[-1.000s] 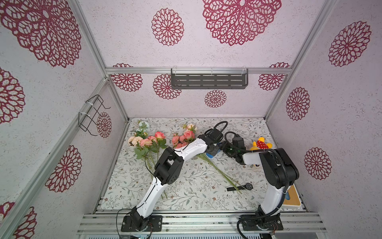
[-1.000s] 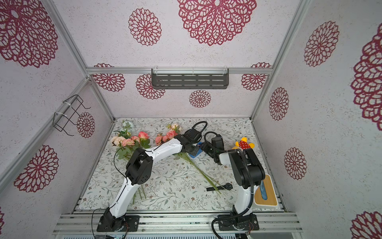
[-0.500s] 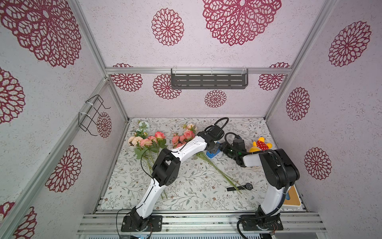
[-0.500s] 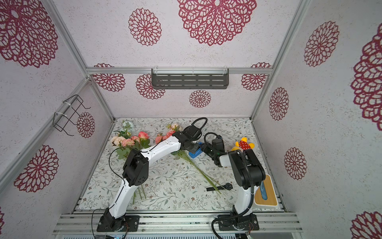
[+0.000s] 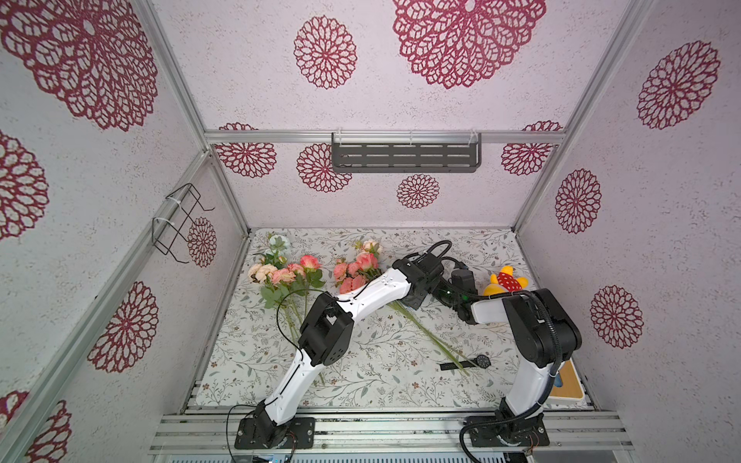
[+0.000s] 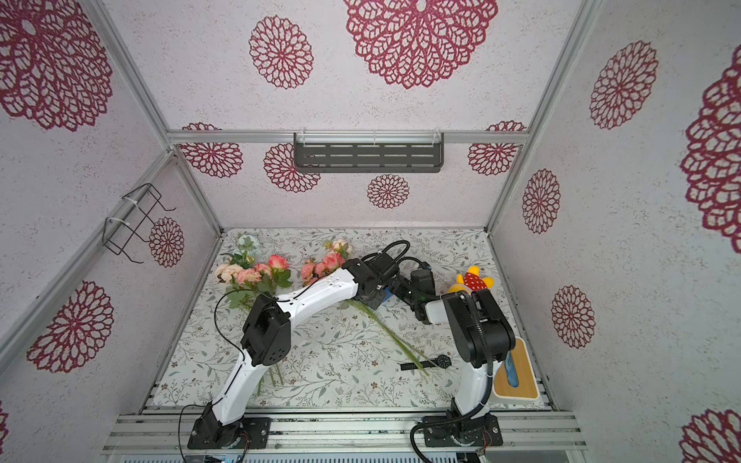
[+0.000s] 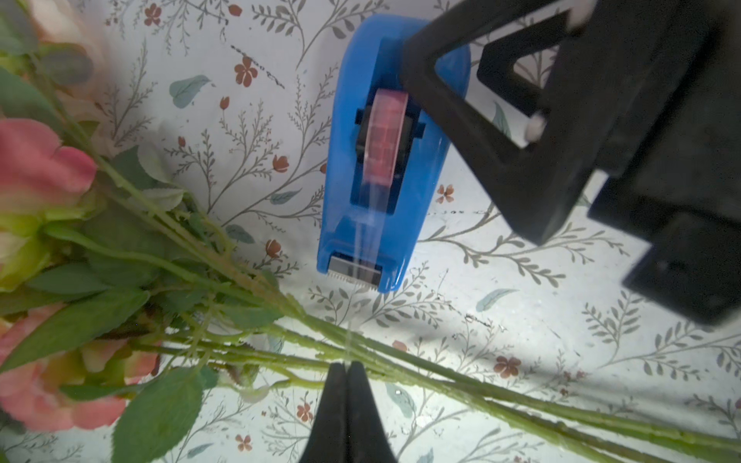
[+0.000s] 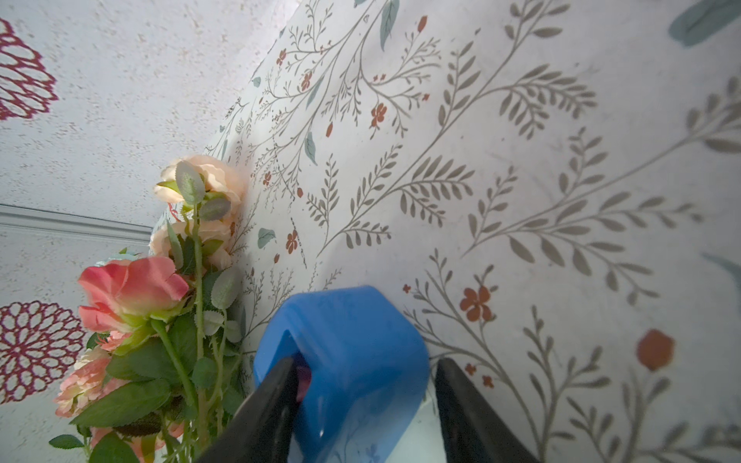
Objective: Wrap bouquets with tape
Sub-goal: Pull the tape from the tape cutter, then stick the tape to the bouquet.
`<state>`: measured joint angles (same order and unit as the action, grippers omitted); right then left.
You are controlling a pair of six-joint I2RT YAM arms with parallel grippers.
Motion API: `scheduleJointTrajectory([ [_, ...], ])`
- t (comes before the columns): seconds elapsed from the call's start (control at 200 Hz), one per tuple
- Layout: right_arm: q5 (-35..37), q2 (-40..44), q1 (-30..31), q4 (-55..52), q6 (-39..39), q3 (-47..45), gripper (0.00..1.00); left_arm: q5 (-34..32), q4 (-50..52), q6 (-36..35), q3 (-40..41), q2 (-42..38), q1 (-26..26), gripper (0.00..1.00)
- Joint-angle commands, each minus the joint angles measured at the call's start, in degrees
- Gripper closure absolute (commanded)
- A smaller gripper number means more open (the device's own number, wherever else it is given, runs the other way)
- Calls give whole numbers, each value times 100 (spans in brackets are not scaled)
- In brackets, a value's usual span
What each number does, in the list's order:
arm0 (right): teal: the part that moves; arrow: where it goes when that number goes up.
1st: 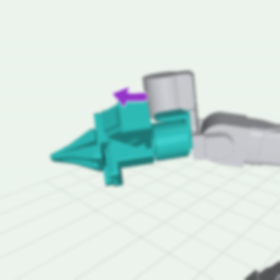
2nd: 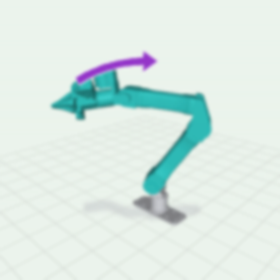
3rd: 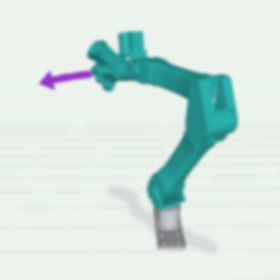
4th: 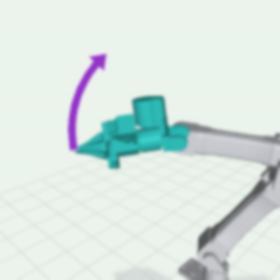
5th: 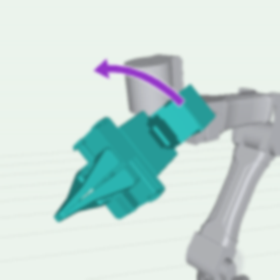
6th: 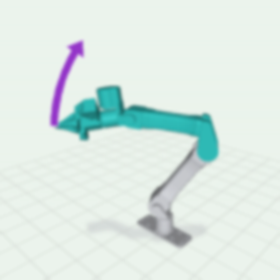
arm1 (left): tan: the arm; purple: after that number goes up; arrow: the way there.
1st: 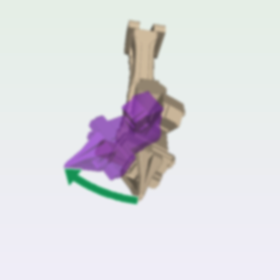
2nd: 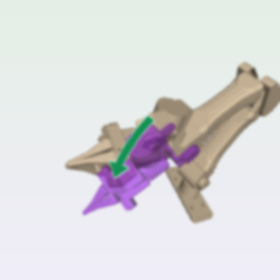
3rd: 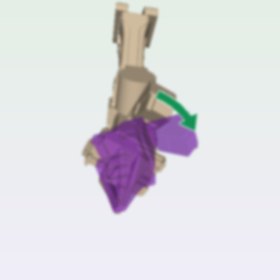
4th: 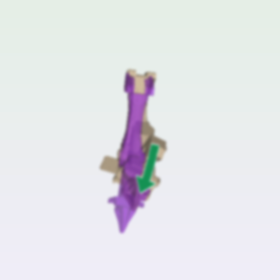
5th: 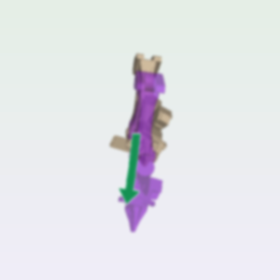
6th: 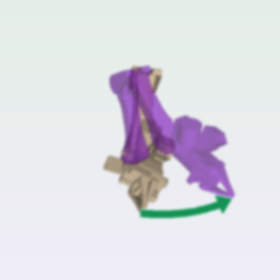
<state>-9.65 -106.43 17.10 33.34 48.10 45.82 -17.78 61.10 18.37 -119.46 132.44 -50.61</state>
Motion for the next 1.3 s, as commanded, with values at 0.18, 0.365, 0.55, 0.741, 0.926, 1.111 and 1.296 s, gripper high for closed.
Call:
scheduleJointTrajectory([
  [0.18,130,-180,34,-926,-142,-88,43,461,369,465,476,-267,-173,100],
  [0.365,88,-186,33,-830,-118,-128,43,275,395,556,687,-304,-287,100],
  [0.55,0,-272,27,-609,34,-232,42,129,578,719,688,-210,-324,100],
  [0.741,-115,-270,27,-378,85,-300,41,44,378,649,1038,-206,-371,100],
  [0.926,-199,-21,27,-206,95,-406,41,86,299,597,1134,-180,-397,92],
  [1.111,-231,135,16,-192,-11,-443,40,90,174,514,1187,-193,-405,82],
  [1.296,-265,188,12,-120,-33,-522,40,71,52,517,1343,-331,-417,69],
])
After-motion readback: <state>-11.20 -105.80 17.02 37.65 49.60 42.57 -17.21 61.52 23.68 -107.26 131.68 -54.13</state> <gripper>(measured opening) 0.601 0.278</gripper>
